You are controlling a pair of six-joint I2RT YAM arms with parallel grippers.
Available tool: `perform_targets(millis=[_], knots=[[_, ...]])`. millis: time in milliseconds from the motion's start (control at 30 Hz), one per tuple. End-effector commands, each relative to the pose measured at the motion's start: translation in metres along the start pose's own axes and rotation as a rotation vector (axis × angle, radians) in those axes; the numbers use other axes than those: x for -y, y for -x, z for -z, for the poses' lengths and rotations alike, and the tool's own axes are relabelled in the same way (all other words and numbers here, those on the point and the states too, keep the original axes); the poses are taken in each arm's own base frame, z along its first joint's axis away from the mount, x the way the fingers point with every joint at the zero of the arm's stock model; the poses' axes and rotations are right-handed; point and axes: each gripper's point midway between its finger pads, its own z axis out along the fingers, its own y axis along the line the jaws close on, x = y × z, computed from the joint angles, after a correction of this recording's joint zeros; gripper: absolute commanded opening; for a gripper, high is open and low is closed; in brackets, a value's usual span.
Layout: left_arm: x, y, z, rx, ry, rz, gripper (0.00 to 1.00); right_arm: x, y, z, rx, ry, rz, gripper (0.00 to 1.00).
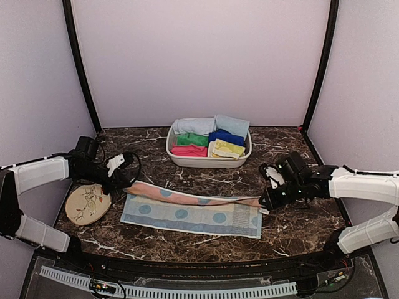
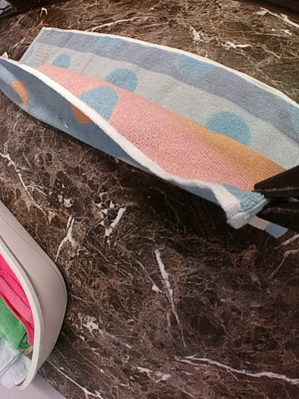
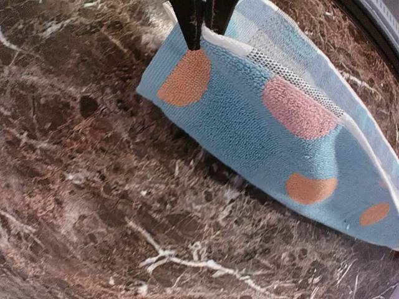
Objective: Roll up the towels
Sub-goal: Fold the towel at the center of the board.
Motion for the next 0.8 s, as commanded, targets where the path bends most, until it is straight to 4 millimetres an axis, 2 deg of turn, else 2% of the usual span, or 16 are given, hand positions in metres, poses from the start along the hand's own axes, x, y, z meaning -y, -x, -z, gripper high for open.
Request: perform_targets(millis=[0, 233, 400, 467, 533, 667, 700, 767], knots=[[0.011, -0.018, 0.004, -0.034, 0.002, -0.030, 0.00, -0.002, -0.022, 0.003, -0.030, -0.036, -0.069, 0.00], [0.018, -0.032, 0.007, -0.058, 0.033, -0.059, 0.00, -0.001, -0.049, 0.002, -0.080, -0.100, -0.124, 0.00], [0.026, -0.042, 0.006, -0.073, 0.016, -0.061, 0.00, -0.007, -0.066, -0.008, -0.102, -0.091, -0.110, 0.00], [0.029, -0.048, 0.005, -0.092, 0.001, -0.050, 0.09, -0.009, -0.072, -0.012, -0.115, -0.093, -0.091, 0.00], [0.031, -0.052, 0.005, -0.117, -0.009, -0.043, 0.29, -0.011, -0.073, -0.013, -0.112, -0.093, -0.079, 0.10], [0.035, -0.052, 0.011, -0.122, -0.011, -0.040, 0.57, -0.020, -0.067, -0.007, -0.074, -0.059, -0.063, 0.22], [0.036, -0.051, 0.013, -0.116, -0.005, -0.044, 0.62, -0.021, -0.065, -0.005, -0.068, -0.050, -0.061, 0.29], [0.036, -0.046, 0.017, -0.098, 0.012, -0.057, 0.64, -0.024, -0.064, -0.001, -0.059, -0.032, -0.060, 0.34]])
